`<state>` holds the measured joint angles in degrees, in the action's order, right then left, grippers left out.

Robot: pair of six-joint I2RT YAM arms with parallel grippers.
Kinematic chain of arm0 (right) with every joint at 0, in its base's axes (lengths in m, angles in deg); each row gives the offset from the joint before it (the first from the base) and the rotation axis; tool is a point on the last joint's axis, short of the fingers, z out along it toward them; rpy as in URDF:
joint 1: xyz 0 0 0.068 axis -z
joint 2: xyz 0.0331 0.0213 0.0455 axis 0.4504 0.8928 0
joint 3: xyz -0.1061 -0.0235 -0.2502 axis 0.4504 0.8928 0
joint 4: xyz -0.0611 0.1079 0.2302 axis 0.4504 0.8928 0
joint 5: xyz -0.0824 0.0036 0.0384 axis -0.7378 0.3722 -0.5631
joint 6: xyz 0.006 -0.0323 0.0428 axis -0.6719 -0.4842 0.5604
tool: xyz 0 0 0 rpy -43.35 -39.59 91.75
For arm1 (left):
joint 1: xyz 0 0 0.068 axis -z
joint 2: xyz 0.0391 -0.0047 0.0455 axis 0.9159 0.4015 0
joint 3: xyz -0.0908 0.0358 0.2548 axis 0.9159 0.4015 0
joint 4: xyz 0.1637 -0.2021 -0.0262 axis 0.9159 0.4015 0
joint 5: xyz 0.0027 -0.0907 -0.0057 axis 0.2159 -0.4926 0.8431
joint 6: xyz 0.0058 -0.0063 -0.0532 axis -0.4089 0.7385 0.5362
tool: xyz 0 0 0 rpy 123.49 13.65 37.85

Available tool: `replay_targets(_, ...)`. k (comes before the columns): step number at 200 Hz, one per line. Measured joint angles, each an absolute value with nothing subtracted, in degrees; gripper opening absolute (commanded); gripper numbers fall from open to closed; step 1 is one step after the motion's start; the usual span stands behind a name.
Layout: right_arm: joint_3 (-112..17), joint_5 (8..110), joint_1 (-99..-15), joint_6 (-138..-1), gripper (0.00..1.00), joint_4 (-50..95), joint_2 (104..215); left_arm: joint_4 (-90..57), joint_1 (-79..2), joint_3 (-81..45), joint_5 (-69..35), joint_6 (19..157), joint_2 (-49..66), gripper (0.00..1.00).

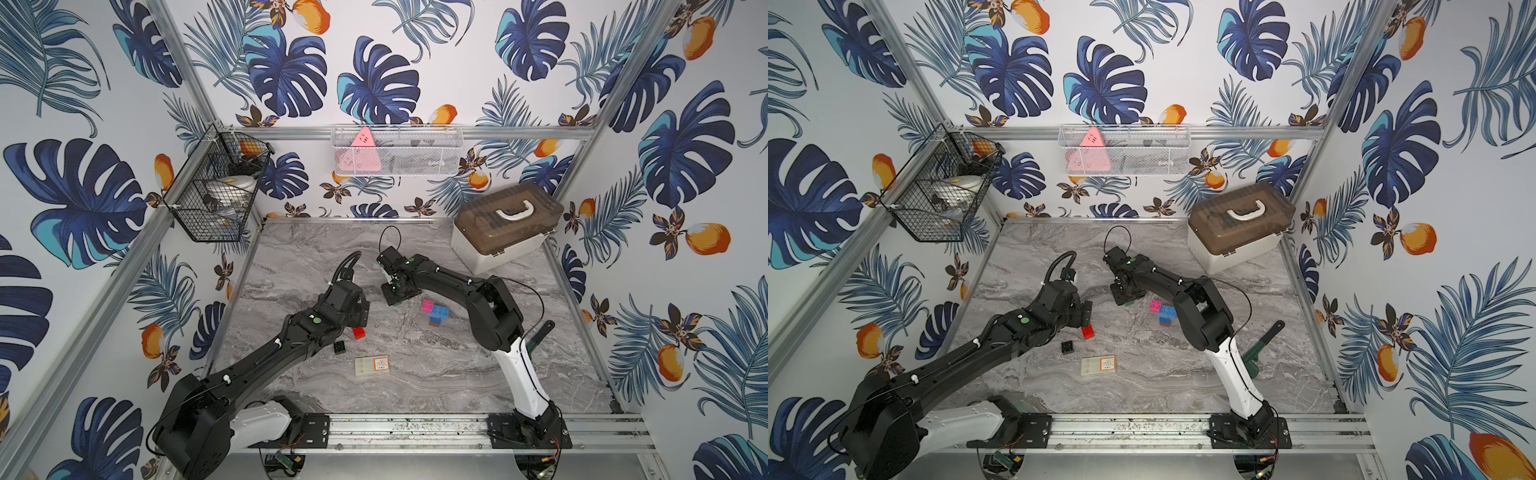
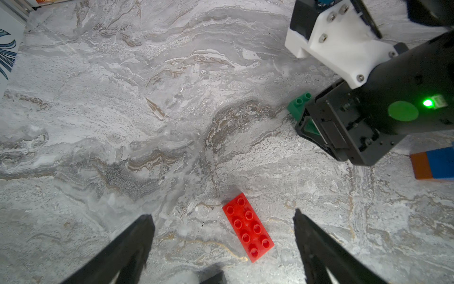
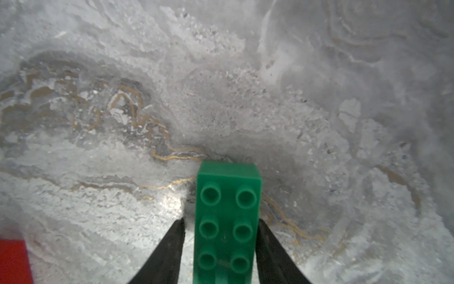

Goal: Assemble a spoon with lego
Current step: Move the lego brick at the center of the board, then pick up the lego brick from the center of the board.

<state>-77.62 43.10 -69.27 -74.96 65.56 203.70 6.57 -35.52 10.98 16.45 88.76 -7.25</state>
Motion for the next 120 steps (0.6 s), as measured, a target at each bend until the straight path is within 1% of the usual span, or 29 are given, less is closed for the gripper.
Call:
replay_targets(57, -77.1, 41.9, -69.0, -75.3, 0.44, 65.3, 203.1, 6.6, -35.5, 10.8, 16.4, 88.8, -7.5, 0.94)
replay_targets(82, -77.7, 41.9, -69.0, -75.3, 0.43, 65.1, 203.3, 6.6, -35.5, 10.8, 16.4, 88.8, -7.4, 0.94)
replay_targets(120, -78.3, 41.8, -69.0, -75.3, 0.37, 65.0, 203.5, 6.5, -35.5, 10.8, 16.3, 88.7, -7.2, 0.94)
